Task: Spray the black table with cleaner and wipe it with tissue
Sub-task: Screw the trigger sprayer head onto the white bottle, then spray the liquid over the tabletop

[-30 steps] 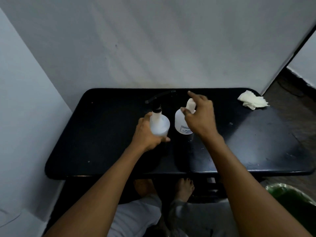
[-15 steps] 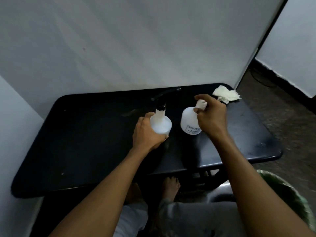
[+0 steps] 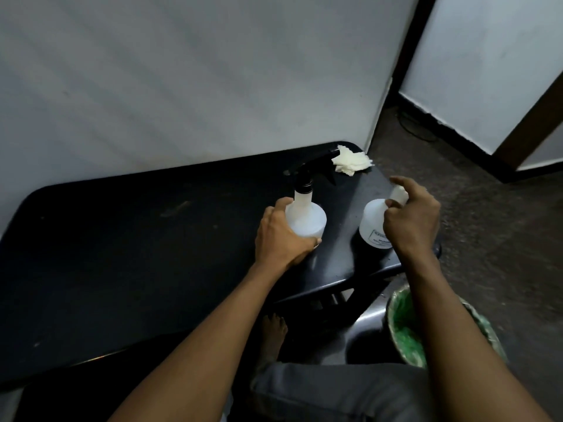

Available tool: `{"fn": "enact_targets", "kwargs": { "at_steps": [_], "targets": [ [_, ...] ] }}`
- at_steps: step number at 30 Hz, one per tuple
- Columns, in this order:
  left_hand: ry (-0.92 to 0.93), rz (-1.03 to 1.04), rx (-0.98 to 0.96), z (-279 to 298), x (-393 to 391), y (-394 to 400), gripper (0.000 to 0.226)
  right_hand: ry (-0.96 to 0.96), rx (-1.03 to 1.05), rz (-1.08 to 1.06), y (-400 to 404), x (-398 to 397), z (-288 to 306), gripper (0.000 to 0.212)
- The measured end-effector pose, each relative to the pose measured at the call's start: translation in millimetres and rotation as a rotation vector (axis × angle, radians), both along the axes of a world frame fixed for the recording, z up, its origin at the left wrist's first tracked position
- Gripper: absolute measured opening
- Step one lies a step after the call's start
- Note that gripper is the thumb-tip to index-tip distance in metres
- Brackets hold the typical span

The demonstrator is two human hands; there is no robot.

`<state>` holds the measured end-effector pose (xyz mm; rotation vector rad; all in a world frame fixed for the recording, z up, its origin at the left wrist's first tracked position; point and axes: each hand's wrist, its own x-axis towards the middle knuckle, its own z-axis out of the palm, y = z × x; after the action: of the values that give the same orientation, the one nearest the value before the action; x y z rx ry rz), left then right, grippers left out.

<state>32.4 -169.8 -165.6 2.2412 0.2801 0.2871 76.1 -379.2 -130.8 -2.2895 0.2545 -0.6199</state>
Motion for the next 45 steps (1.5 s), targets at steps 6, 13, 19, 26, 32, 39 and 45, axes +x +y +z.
{"fn": "enact_targets", "kwargs": {
  "at_steps": [6,13,19,26,32,39,45],
  "targets": [
    [0.004,-0.047,0.011,-3.1,1.2,-15.4,0.093,-0.007,0.021,0.059,-10.5,-1.5,-0.9,0.059],
    [-0.018,-0.106,0.025,-2.1,-1.9,-19.2,0.092,-0.099,-0.117,0.054,4.9,-20.3,22.4,0.072],
    [-0.022,-0.232,0.018,3.8,-8.2,-16.4,0.089,0.028,0.199,0.469,75.6,-43.5,24.7,0.082],
    [0.043,-0.179,0.106,-4.3,-36.9,-6.5,0.090,-0.020,0.322,0.287,123.0,-44.4,13.1,0.073],
    [0.153,-0.278,-0.027,-3.7,-55.0,24.2,0.104,0.083,0.537,0.444,132.6,-45.2,14.0,0.041],
    [0.203,-0.271,-0.155,-3.3,-71.0,48.7,0.112,0.230,0.691,0.680,157.9,-50.0,12.9,0.013],
    [0.196,-0.251,-0.127,-0.8,-81.9,60.3,0.104,0.167,0.698,0.691,168.7,-55.0,18.2,0.020]
  ]
}}
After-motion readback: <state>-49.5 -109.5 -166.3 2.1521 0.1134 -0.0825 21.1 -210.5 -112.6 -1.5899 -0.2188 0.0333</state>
